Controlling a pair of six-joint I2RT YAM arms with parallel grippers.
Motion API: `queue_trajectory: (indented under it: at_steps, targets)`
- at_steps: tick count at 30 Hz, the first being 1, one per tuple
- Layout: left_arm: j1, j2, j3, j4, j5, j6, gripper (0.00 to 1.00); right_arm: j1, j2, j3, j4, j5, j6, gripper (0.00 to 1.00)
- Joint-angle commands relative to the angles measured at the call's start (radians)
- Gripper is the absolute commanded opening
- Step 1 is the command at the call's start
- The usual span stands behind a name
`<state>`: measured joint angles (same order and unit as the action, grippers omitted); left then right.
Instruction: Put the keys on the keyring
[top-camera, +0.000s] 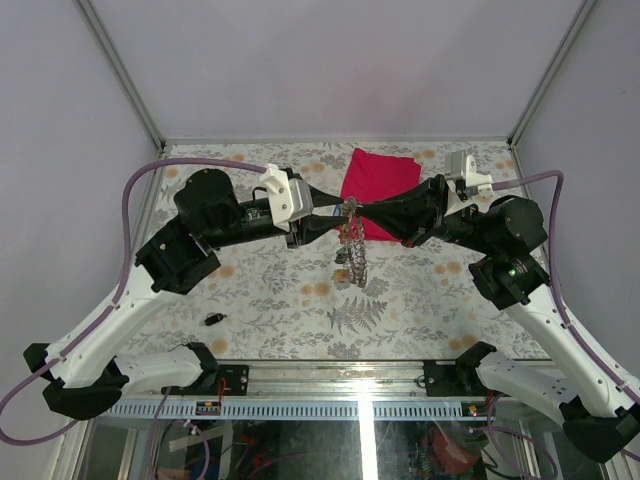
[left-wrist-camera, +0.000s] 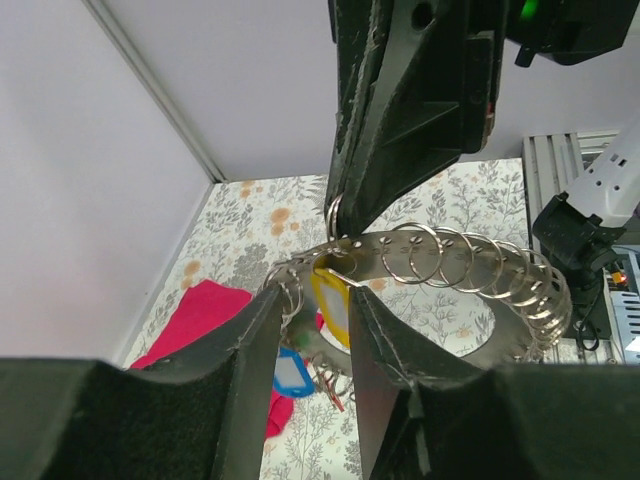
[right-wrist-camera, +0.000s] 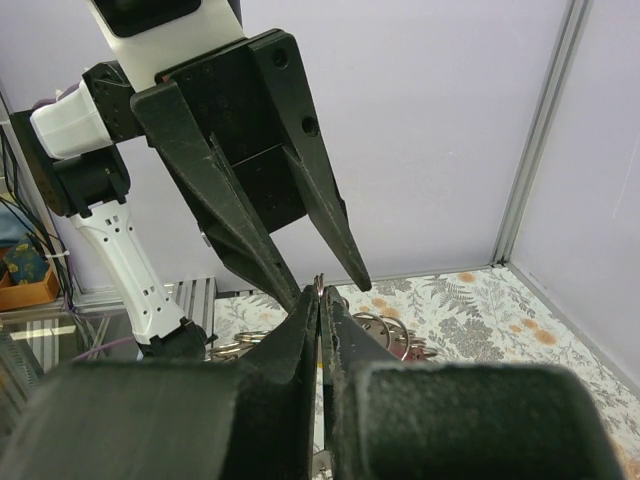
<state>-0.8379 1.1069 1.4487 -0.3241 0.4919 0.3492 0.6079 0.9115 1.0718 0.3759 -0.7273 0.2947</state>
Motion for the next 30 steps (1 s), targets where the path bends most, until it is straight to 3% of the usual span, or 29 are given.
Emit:
queue_trajectory:
  at_steps: [1, 18, 30]
  targets:
    - [-0.006, -0.001, -0.007, 0.107, 0.059, -0.032, 0.33, 0.004, -0.023, 0.014, 0.112, -0.007, -0.011, 0.0]
    - [-0.004, 0.009, -0.006, 0.136, 0.068, -0.048, 0.33, 0.004, -0.022, 0.01, 0.097, -0.019, -0.026, 0.0]
    - [-0.005, 0.03, 0.002, 0.15, 0.096, -0.059, 0.2, 0.004, -0.025, 0.011, 0.089, -0.03, -0.029, 0.0]
